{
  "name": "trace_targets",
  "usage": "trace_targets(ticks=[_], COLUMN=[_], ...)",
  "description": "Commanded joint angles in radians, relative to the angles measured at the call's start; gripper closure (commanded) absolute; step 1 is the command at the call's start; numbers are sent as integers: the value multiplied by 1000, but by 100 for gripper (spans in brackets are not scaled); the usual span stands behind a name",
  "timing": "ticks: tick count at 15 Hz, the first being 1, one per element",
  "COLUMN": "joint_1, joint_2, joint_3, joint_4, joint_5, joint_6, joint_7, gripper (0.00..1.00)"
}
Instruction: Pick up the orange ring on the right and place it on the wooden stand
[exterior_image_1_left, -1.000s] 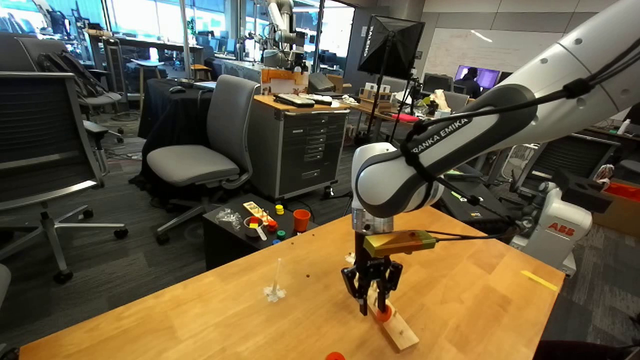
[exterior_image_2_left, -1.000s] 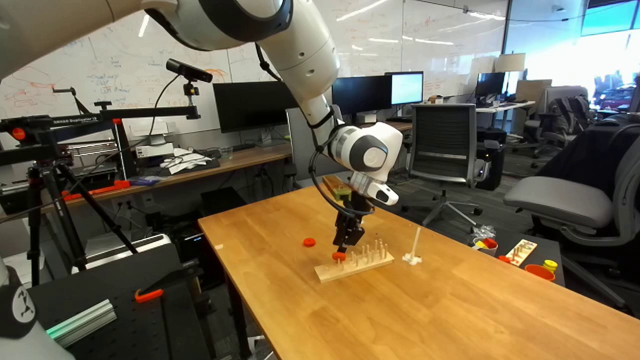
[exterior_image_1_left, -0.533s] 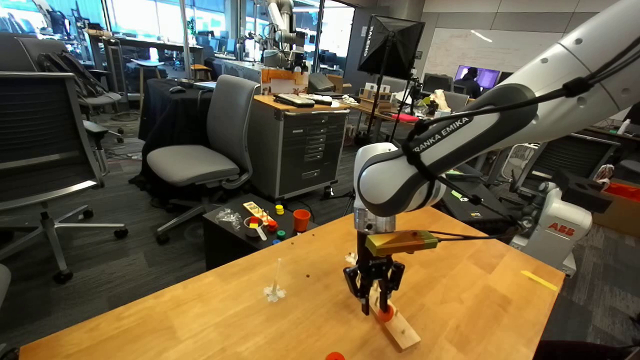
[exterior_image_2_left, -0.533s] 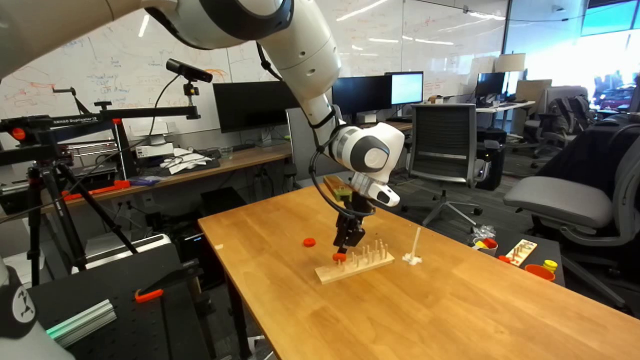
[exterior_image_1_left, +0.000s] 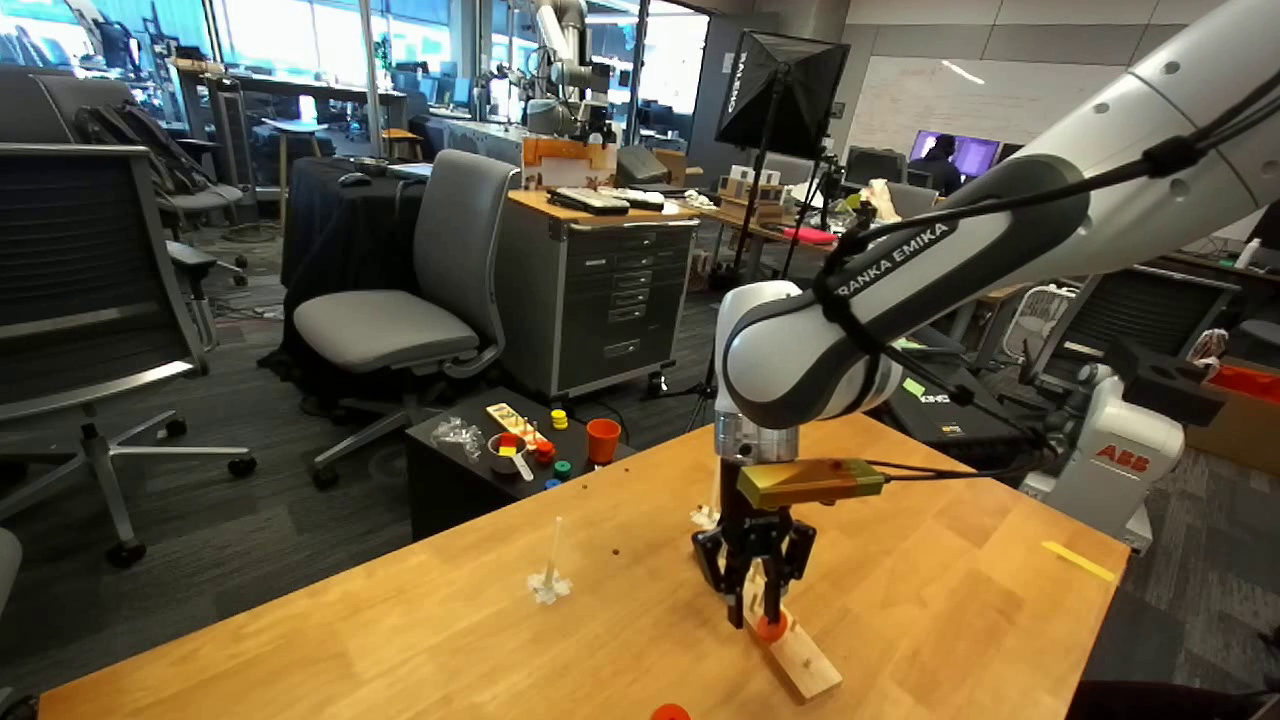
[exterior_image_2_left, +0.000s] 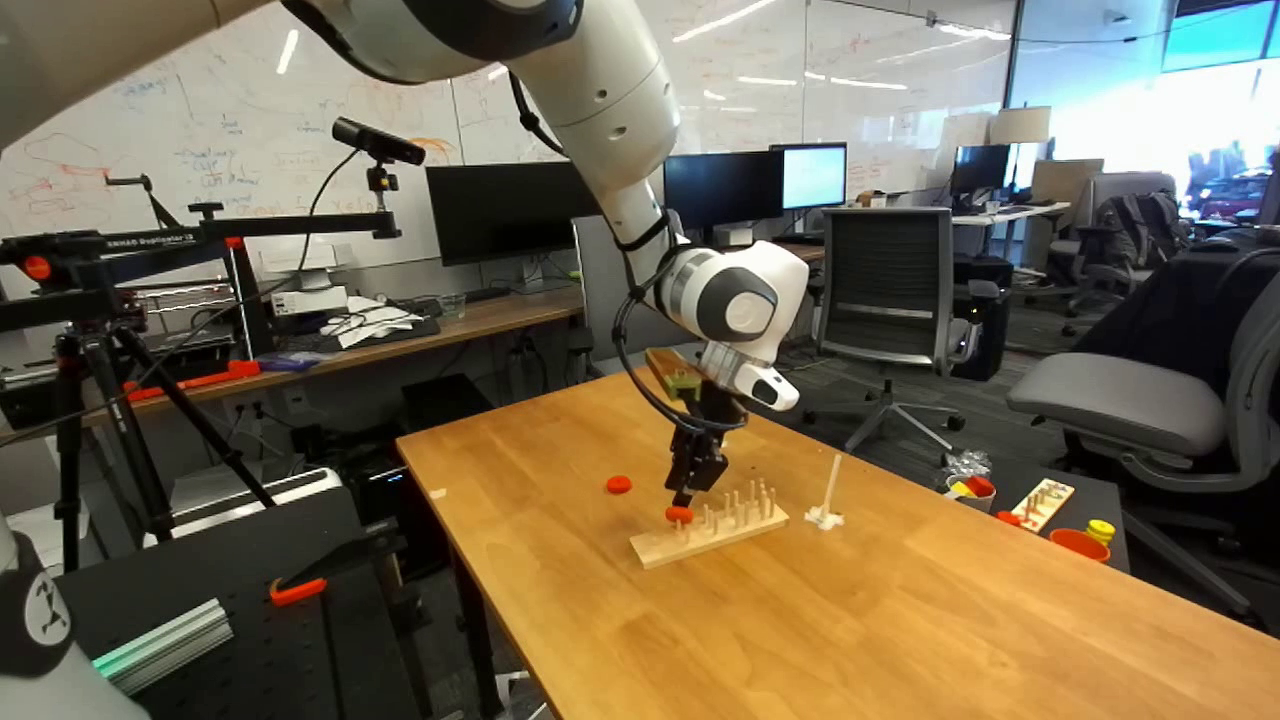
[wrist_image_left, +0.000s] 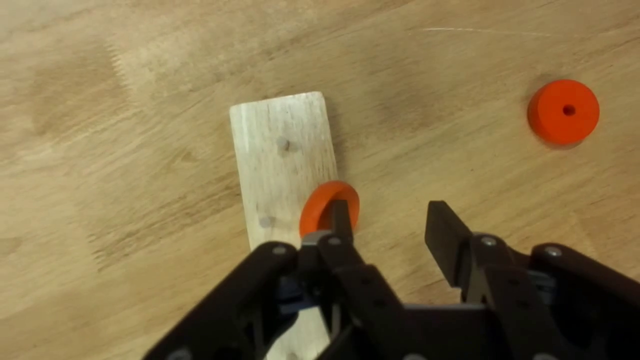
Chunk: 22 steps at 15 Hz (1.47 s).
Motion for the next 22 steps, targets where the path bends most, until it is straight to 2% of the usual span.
trace_targets(ticks=[1,11,22], joint_1=[-13,-26,-57], joint_2=[-55,-85,-82], joint_3=[12,12,8], joint_4=[-70,-127,-137], joint_5=[29,50,65], joint_6=[29,48,47], joint_7=[-11,-14,-15], gripper=[80,80,80])
